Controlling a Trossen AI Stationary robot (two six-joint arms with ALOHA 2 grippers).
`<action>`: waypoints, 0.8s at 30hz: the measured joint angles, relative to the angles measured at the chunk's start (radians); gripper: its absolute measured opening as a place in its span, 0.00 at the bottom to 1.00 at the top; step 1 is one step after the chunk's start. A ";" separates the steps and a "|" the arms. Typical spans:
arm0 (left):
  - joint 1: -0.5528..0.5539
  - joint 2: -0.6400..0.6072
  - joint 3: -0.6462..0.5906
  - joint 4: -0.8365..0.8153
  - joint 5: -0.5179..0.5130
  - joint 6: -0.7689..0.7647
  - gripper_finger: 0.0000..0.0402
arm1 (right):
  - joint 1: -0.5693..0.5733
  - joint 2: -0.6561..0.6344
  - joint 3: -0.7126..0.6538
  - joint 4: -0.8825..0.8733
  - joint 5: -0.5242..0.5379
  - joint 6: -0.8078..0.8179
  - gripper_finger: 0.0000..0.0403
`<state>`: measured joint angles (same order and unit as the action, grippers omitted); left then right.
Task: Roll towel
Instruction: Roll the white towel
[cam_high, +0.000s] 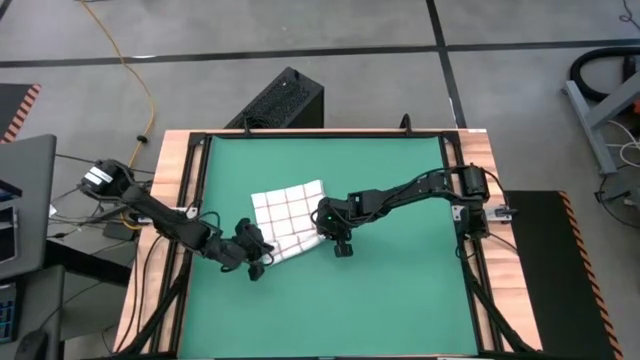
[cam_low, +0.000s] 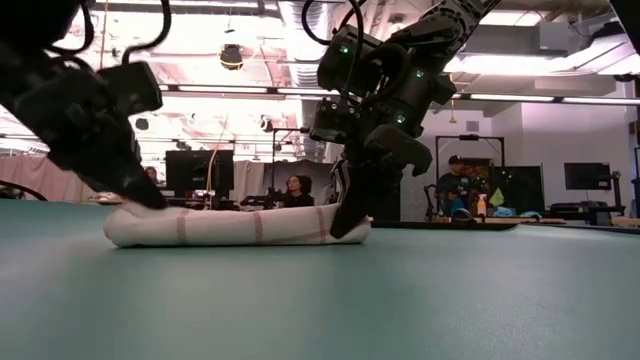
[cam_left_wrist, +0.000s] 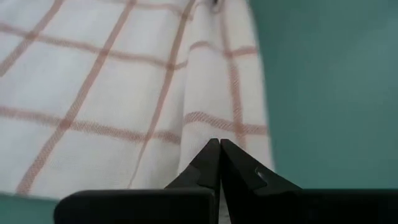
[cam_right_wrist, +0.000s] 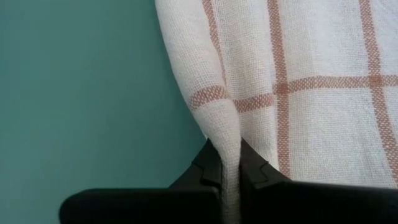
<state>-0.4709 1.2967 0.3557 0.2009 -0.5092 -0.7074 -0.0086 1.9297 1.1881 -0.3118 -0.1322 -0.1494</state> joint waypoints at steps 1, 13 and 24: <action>0.000 0.012 0.000 -0.002 -0.001 -0.005 0.00 | 0.000 0.000 0.000 -0.001 0.003 0.000 0.05; 0.056 0.139 0.003 0.017 0.058 -0.079 0.00 | 0.000 0.002 0.049 -0.137 -0.175 -0.002 0.05; 0.103 0.160 0.003 0.073 0.318 -0.042 0.00 | -0.149 0.009 0.073 -0.175 -0.450 0.178 0.05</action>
<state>-0.3677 1.4563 0.3592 0.2737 -0.1915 -0.7495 -0.1580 1.9385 1.2614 -0.4865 -0.5817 0.0282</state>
